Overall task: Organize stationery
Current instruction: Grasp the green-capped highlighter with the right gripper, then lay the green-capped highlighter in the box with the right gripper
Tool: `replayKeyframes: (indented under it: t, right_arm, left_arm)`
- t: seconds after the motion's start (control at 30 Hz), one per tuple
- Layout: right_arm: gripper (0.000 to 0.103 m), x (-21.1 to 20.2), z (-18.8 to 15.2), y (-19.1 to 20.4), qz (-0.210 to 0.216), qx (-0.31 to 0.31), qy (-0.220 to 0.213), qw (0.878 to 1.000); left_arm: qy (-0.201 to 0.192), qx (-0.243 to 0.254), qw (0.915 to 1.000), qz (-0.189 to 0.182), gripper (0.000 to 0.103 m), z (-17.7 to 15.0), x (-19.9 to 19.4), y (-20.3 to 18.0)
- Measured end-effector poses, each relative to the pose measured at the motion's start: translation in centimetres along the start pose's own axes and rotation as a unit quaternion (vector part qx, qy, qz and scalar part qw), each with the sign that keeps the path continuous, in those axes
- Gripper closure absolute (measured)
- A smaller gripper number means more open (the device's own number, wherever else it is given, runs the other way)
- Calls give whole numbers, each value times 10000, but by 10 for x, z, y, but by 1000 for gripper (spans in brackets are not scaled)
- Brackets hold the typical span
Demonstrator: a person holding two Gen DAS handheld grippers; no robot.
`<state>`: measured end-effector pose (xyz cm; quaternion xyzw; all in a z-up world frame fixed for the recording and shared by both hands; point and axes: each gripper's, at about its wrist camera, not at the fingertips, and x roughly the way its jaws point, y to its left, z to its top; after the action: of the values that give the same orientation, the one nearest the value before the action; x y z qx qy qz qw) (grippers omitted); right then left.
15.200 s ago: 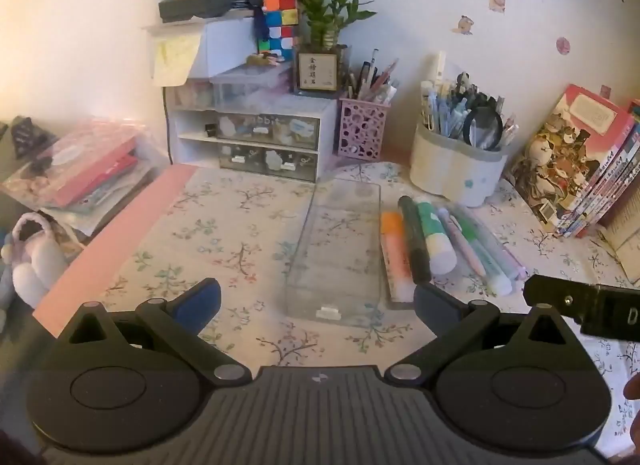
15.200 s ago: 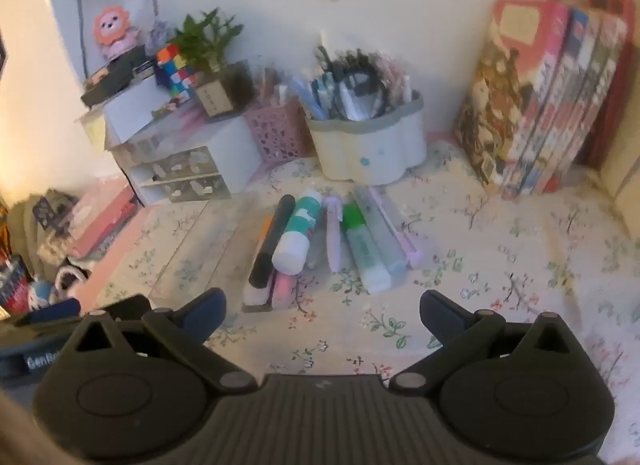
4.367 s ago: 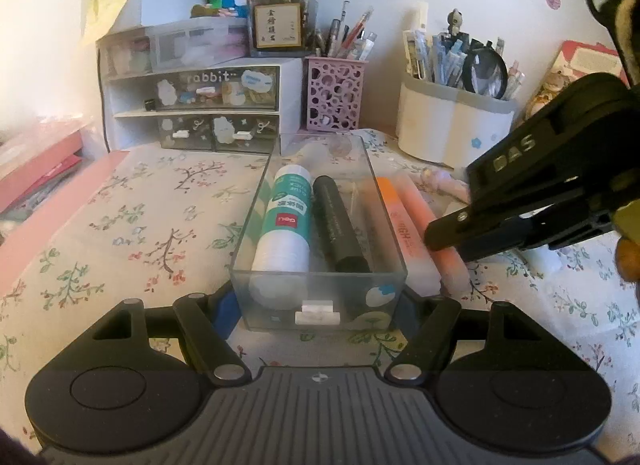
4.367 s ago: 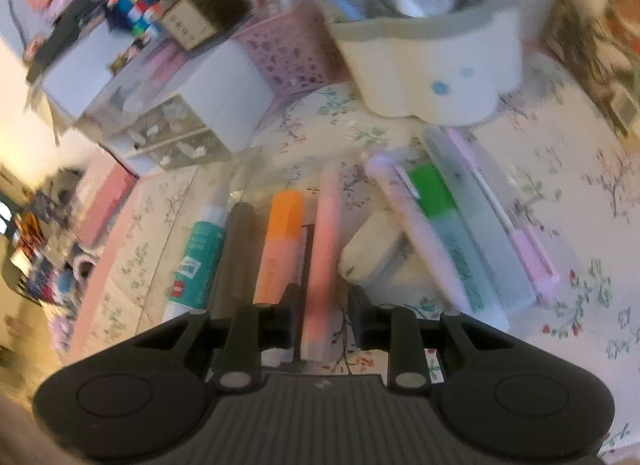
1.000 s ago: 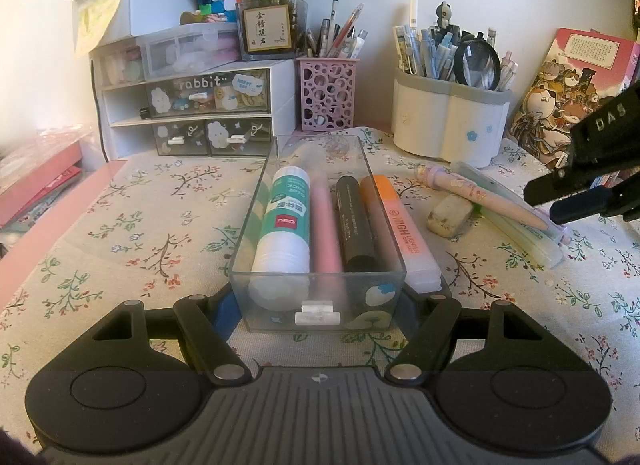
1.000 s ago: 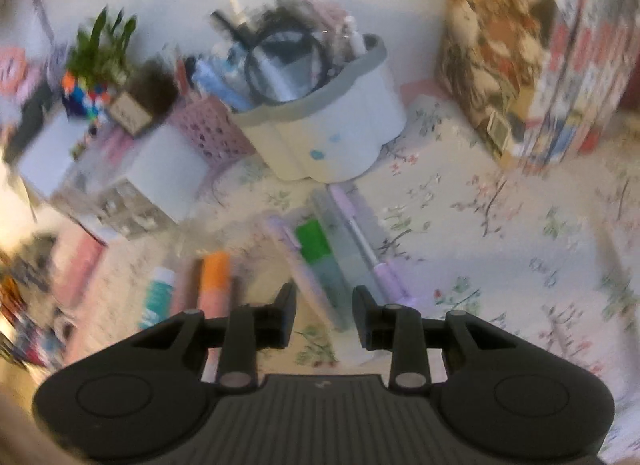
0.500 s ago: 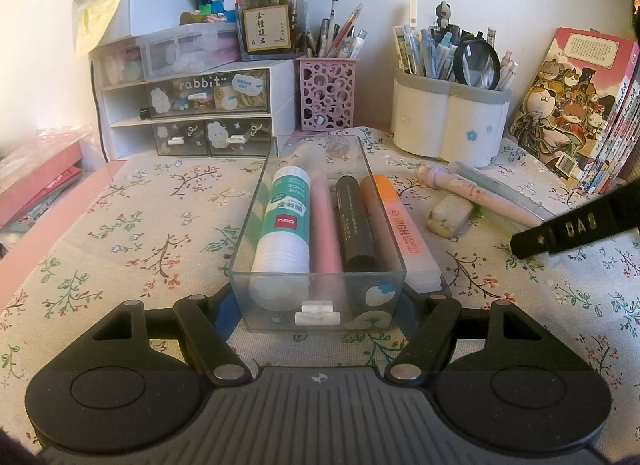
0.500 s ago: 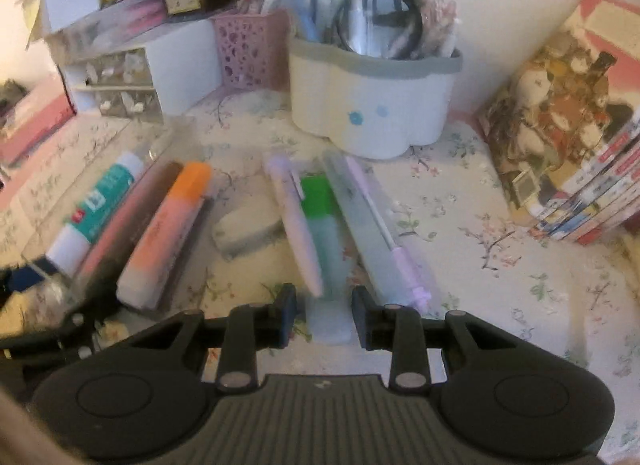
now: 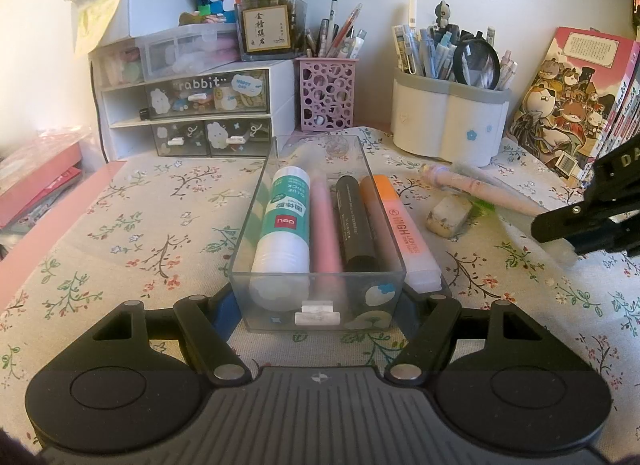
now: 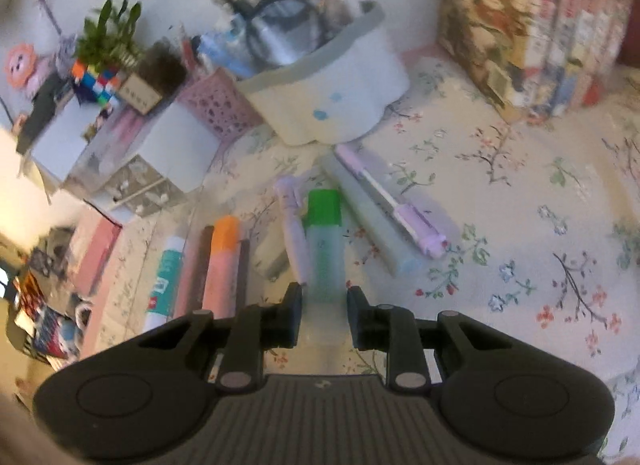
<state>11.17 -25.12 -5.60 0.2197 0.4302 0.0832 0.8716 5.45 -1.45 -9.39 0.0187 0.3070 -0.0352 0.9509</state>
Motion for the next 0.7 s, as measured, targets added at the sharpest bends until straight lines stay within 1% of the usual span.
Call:
replayKeyframes:
  t: [0.07, 0.13, 0.2, 0.27, 0.33, 0.37, 0.5, 0.7]
  right_arm:
    - [103, -3, -3, -6, 159, 255, 37, 9995]
    - [103, -5, -5, -15, 417, 635, 66, 9971]
    - [103, -7, -5, -27, 665, 1046, 48, 9923]
    - [103, -12, -7, -39, 977, 1478, -39, 9842]
    - [103, -14, -9, -43, 1120, 1709, -79, 9789]
    - [103, -16, -9, -42, 1159, 1743, -136, 9778]
    - [103, -18, -7, -32, 1023, 1662, -280, 9804]
    - [103, -13, -5, -14, 1286, 1563, -240, 9790]
  left_arm:
    - [0, 1, 10000, 0, 31, 0, 0, 0]
    - [0, 1, 10000, -1, 31, 0, 0, 0]
    - [0, 0, 10000, 1, 31, 0, 0, 0]
    - [-1, 7, 10000, 1, 31, 0, 0, 0]
    - [-1, 13, 10000, -5, 31, 1, 1, -1]
    - [-1, 19, 10000, -8, 31, 1, 1, -1]
    - [-1, 27, 10000, -9, 31, 1, 1, -1]
    - [-5, 47, 10000, -4, 31, 1, 1, -2]
